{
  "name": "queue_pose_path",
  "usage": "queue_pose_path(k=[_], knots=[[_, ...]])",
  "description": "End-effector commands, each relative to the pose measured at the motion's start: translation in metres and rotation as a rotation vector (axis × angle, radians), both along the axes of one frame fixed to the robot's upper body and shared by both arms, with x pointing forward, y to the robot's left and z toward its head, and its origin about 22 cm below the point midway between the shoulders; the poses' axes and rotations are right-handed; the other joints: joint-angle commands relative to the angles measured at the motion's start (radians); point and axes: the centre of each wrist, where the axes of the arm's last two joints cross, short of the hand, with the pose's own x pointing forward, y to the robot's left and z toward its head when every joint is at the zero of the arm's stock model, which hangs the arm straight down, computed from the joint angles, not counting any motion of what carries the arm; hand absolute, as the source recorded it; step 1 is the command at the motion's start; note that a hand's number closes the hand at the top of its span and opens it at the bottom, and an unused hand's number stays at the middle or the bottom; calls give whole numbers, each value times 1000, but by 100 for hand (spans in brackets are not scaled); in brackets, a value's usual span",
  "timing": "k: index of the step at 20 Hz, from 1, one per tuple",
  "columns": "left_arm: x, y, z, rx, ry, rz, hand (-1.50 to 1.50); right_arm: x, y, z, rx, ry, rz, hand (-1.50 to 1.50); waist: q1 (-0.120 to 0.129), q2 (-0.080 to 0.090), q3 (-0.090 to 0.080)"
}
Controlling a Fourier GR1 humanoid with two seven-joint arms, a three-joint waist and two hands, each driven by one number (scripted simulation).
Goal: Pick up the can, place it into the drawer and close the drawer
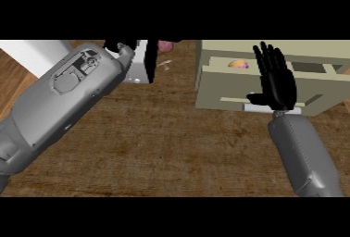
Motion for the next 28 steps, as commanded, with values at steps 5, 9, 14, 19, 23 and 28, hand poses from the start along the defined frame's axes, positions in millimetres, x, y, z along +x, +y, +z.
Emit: queue_pose_path(k=[5, 9, 14, 19, 23, 28], knots=[[-19, 22, -18, 15, 32, -10, -150, 38, 17, 8, 48, 10, -38, -150, 12, 22, 22], [-30, 24, -26, -3, 45, -10, -150, 48, 17, 11, 68, -17, -34, -150, 10, 27, 23], [-35, 27, -20, 21, 18, -17, -150, 66, 25, 39, 46, -52, -54, -150, 16, 33, 23], [-46, 51, -46, 28, 30, -24, -150, 70, 30, 42, 57, -59, -62, -150, 32, 42, 22], [-49, 64, -38, 24, 13, -10, -150, 76, 31, 53, 60, -30, -70, -150, 35, 42, 22], [-63, 58, -57, 28, 28, -36, -150, 81, 40, 65, 83, -13, -23, -150, 41, 40, 23]])
